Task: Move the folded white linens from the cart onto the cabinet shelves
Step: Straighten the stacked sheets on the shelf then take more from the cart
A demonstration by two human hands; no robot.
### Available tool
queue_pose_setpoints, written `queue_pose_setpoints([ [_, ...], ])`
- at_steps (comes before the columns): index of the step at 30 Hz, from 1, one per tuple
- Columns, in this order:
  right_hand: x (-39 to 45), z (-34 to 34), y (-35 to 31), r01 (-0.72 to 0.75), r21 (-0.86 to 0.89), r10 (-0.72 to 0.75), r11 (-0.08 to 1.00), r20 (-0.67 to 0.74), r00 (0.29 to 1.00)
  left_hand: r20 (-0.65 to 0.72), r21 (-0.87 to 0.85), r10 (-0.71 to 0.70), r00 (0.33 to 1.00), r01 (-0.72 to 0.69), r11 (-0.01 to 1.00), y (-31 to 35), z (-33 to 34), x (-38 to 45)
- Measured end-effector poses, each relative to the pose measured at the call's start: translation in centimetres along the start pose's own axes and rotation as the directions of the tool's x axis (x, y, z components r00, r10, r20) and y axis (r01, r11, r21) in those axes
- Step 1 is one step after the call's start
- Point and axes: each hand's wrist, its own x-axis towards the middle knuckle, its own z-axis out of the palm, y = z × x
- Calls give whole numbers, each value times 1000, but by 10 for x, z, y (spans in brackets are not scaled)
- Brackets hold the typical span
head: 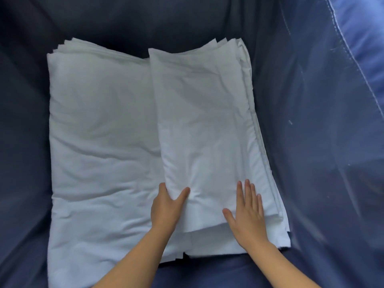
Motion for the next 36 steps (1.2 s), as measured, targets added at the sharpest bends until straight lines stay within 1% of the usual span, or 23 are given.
queue_pose_setpoints([
  [2, 6, -6, -4, 13, 28, -12, 1000, -31, 999, -65, 103, 81, 995, -74, 992, 4, 0, 3],
  [4, 19, -15, -13, 10, 76, -7, 997, -43, 999, -110, 214, 223, 969, -196, 957, 8, 1, 13],
  [5, 28, -22, -18, 12, 99, -7, 995, -47, 999, -115, 293, 292, 950, -248, 923, 12, 2, 20],
  [7, 50, -36, -28, 24, 138, -18, 990, -40, 999, -95, 447, 411, 907, -330, 831, 25, 3, 39],
  [9, 75, -50, -36, 35, 158, -30, 987, -35, 999, -51, 568, 546, 837, -425, 705, 41, 3, 59],
  [10, 88, -56, -39, 38, 163, -32, 986, -35, 999, -21, 607, 589, 808, -458, 650, 50, 4, 69],
  [11, 102, -62, -43, 40, 164, -36, 986, -33, 999, 17, 629, 603, 797, -477, 614, 58, 4, 80],
  [13, 128, -72, -49, 56, 160, -52, 985, -32, 998, 82, 659, 590, 803, -488, 572, 76, 5, 99],
  [15, 154, -82, -53, 74, 148, -69, 986, -37, 997, 106, 699, 576, 811, -473, 537, 94, 4, 117],
  [19, 197, -97, -57, 82, 151, -74, 985, -58, 996, 139, 745, 535, 833, -444, 497, 123, 3, 148],
  [21, 215, -103, -58, 83, 150, -74, 985, -63, 995, 149, 747, 524, 838, -443, 496, 135, 2, 162],
  [24, 240, -114, -59, 90, 134, -79, 987, -83, 993, 130, 744, 531, 837, -437, 506, 153, -1, 185],
  [26, 261, -127, -59, 100, 96, -92, 990, -78, 993, 115, 762, 550, 827, -429, 485, 167, -6, 203],
  [28, 283, -142, -59, 91, 34, -88, 995, -91, 992, 97, 788, 560, 823, -407, 461, 183, -13, 224],
  [31, 315, -160, -60, 60, -106, -76, 993, -154, 985, 59, 802, 549, 834, -367, 472, 203, -19, 249],
  [33, 331, -161, -60, 36, -108, -51, 994, -140, 989, 37, 804, 554, 832, -354, 479, 204, -16, 258],
  [36, 340, -149, -58, 36, -50, -40, 998, -92, 995, 13, 791, 589, 808, -369, 488, 197, -9, 262],
])
